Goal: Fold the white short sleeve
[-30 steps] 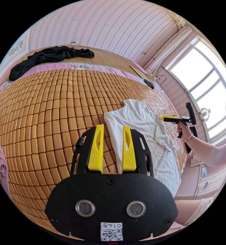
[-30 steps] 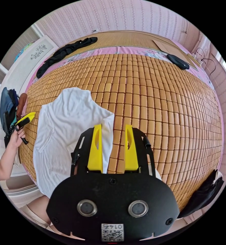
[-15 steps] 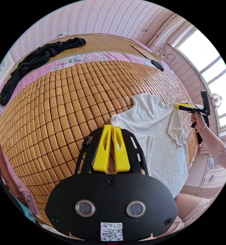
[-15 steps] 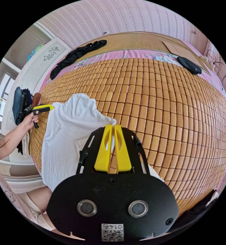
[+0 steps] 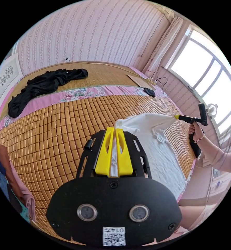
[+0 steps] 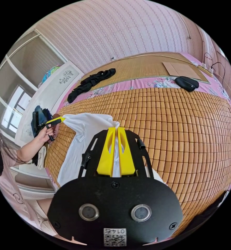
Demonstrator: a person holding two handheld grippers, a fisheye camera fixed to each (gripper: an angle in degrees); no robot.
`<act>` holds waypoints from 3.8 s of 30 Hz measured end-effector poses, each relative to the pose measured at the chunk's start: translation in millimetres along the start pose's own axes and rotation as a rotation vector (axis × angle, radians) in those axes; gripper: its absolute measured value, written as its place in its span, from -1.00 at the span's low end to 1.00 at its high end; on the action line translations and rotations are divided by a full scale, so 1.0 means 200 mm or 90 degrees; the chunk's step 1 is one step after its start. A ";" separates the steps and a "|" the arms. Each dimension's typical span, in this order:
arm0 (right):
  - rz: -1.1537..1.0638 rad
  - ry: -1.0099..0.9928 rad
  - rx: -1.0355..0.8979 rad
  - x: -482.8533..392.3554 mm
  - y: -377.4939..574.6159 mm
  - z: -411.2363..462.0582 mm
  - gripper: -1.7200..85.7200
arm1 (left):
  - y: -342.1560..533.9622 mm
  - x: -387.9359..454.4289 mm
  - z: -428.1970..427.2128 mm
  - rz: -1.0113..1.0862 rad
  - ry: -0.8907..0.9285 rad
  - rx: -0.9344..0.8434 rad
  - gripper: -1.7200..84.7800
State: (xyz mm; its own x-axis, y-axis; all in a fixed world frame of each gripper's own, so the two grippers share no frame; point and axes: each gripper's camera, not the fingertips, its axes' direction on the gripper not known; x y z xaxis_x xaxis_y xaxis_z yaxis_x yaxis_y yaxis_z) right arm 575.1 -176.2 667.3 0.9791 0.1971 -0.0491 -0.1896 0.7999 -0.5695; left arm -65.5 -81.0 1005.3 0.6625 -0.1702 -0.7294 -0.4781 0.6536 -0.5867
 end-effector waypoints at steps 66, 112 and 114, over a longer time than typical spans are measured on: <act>-0.143 0.014 -0.376 -0.89 1.17 0.84 -0.97 | 1.23 0.99 0.41 0.118 0.064 -0.223 -0.89; -0.180 0.189 -0.390 -0.84 0.23 1.49 -0.97 | 1.72 1.28 0.66 0.294 0.027 -0.244 -0.97; -0.160 0.148 -0.330 -0.78 0.27 1.37 -0.96 | 1.70 1.27 0.65 0.287 0.045 -0.258 -0.96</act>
State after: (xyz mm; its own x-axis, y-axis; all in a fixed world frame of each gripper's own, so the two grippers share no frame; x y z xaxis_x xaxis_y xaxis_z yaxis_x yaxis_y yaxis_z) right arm 391.4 -9.4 869.0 0.9906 -0.1368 -0.0054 0.0523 0.4143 -0.9086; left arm 15.4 193.5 665.6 0.3111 0.0005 -0.9504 -0.8931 0.3420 -0.2922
